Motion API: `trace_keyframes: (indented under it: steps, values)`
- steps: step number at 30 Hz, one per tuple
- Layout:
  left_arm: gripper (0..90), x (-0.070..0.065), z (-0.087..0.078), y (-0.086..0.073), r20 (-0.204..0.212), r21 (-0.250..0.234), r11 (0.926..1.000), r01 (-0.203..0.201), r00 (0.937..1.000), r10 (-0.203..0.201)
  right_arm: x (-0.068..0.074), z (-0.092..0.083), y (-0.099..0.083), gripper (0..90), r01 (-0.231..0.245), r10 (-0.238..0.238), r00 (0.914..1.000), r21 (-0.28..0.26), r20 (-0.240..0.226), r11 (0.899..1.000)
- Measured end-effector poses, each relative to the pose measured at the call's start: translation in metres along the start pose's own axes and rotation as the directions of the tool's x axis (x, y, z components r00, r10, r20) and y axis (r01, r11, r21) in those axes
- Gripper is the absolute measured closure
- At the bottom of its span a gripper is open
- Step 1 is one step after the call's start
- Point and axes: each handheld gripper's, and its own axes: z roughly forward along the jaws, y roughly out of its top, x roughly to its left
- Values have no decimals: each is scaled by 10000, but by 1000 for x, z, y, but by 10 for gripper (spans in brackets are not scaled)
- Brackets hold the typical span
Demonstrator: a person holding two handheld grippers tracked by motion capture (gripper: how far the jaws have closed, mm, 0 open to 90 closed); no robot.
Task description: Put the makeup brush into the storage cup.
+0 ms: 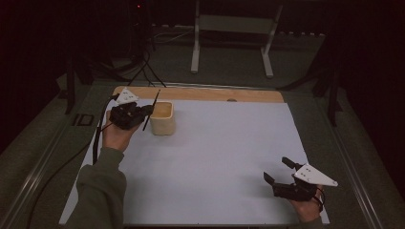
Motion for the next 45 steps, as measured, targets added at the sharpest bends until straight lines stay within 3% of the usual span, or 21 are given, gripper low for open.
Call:
trace_keyframes:
  steps: [29, 45]
  values:
    - [865, 9, -3, 18, 13, -721, 9974, 38, 10000, -37, 0, 0, 0, 108, -28, 28, 10000, -20, -14, 10000]
    - [865, 11, 9, 27, -95, -965, 9952, 171, 9998, -181, -1, 0, 0, 108, -36, 36, 10000, -33, -21, 10000]
